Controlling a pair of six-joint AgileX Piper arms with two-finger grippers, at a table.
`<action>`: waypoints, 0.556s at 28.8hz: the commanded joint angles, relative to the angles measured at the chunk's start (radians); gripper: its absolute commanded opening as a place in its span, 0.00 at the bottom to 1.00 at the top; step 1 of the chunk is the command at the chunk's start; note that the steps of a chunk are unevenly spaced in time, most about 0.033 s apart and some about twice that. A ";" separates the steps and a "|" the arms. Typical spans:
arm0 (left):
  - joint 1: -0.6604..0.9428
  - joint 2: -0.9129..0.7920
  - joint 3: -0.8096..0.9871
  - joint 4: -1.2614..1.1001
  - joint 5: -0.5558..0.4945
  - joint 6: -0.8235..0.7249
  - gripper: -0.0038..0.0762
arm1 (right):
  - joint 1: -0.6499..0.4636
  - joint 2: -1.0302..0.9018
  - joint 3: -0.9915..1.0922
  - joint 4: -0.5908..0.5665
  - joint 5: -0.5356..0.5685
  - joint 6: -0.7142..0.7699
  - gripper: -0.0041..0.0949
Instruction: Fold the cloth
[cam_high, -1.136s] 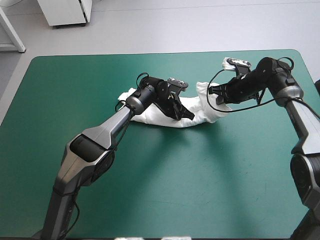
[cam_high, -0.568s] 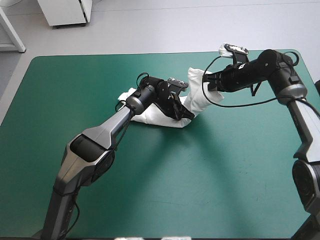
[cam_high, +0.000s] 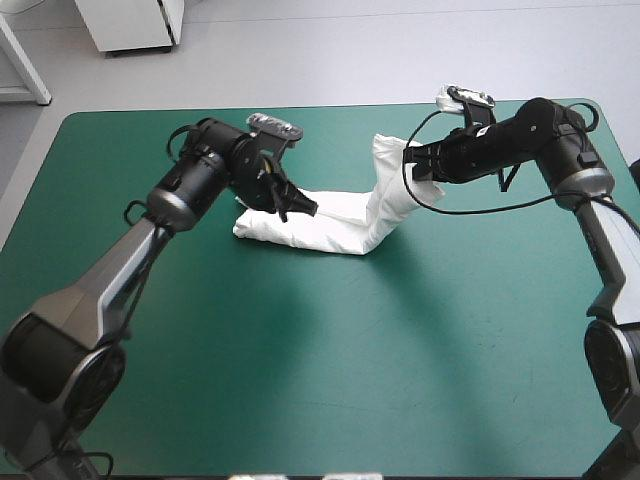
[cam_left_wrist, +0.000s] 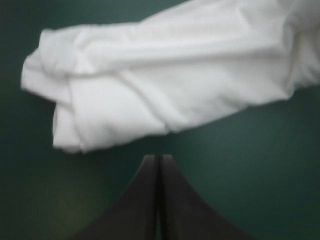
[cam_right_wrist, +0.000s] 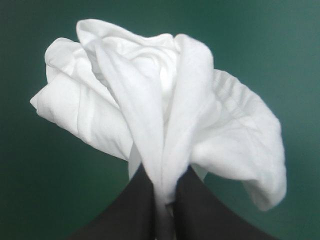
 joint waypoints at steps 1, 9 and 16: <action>0.002 -0.262 0.244 0.009 -0.051 -0.035 0.04 | 0.040 -0.056 -0.033 0.052 -0.053 -0.018 0.02; 0.002 -0.749 0.644 0.004 -0.062 -0.089 0.04 | 0.204 -0.049 -0.033 0.052 -0.230 -0.033 0.02; 0.002 -0.947 0.701 0.011 -0.001 -0.094 0.04 | 0.335 0.037 -0.033 0.052 -0.445 -0.033 0.02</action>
